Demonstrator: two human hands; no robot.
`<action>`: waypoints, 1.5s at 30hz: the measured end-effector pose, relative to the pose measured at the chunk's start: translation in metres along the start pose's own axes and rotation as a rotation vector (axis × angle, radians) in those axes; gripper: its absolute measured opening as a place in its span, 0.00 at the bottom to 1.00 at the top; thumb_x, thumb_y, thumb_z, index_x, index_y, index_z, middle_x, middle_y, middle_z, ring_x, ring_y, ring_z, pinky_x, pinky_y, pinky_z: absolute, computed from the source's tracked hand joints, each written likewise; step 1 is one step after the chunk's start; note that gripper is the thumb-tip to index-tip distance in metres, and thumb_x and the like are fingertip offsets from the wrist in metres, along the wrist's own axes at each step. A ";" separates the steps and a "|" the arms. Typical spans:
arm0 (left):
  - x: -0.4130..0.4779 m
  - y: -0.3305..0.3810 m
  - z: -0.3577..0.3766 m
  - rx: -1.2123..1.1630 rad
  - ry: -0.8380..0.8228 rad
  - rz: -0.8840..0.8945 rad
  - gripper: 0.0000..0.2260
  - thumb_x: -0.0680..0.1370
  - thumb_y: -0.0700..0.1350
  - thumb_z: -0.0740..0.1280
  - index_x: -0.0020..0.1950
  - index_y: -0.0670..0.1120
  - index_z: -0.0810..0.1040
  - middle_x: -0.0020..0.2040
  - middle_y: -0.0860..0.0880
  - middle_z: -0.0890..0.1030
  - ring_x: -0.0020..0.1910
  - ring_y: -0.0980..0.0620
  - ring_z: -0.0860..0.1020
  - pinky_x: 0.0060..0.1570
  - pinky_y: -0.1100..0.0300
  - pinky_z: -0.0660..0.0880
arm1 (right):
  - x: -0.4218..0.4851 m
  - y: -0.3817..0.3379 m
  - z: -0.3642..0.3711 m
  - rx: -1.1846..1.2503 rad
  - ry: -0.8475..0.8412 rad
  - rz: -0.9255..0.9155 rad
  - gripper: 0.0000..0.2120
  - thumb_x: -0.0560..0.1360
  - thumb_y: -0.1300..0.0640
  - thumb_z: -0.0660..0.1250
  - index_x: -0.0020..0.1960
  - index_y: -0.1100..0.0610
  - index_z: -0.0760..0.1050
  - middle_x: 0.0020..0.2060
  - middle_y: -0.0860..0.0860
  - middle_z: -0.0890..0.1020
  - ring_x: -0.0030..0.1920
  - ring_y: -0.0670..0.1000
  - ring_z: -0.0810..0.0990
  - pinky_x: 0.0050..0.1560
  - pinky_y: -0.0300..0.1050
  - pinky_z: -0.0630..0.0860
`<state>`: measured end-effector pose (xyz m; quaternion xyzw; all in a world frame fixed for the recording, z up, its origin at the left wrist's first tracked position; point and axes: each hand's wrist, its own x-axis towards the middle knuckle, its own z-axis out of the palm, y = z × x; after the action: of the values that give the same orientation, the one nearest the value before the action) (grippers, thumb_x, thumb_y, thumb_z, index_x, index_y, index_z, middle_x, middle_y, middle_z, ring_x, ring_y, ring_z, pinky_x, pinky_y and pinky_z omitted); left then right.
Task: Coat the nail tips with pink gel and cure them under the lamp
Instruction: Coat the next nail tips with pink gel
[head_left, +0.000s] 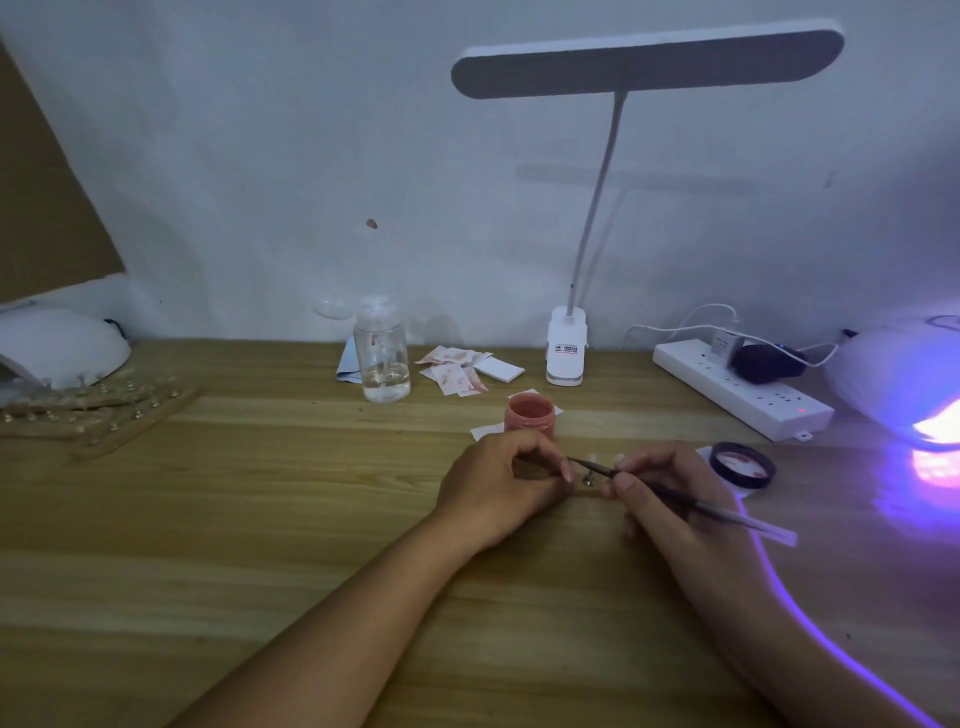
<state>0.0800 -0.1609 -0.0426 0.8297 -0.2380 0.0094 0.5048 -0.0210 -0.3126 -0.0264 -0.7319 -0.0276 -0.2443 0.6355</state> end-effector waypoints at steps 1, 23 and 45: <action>0.000 0.000 0.000 -0.003 0.000 -0.003 0.06 0.70 0.48 0.76 0.37 0.58 0.82 0.38 0.61 0.83 0.39 0.60 0.77 0.48 0.55 0.75 | 0.000 0.000 0.000 -0.003 -0.005 -0.001 0.04 0.74 0.68 0.68 0.45 0.61 0.76 0.36 0.54 0.84 0.31 0.43 0.78 0.32 0.34 0.75; 0.001 -0.001 0.001 0.018 0.020 -0.025 0.04 0.71 0.49 0.77 0.43 0.54 0.85 0.44 0.59 0.85 0.44 0.57 0.80 0.52 0.51 0.77 | -0.001 -0.002 -0.001 -0.063 -0.025 -0.006 0.08 0.72 0.69 0.70 0.45 0.57 0.79 0.40 0.51 0.85 0.36 0.42 0.80 0.42 0.41 0.77; 0.000 -0.001 0.000 0.033 0.022 0.005 0.03 0.71 0.49 0.76 0.41 0.57 0.83 0.38 0.62 0.81 0.40 0.62 0.76 0.44 0.60 0.72 | -0.001 0.001 -0.002 -0.099 0.043 -0.081 0.12 0.71 0.70 0.69 0.41 0.54 0.75 0.36 0.51 0.82 0.34 0.43 0.78 0.34 0.35 0.72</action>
<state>0.0806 -0.1601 -0.0433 0.8371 -0.2344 0.0238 0.4937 -0.0219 -0.3141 -0.0271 -0.7552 -0.0314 -0.2867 0.5886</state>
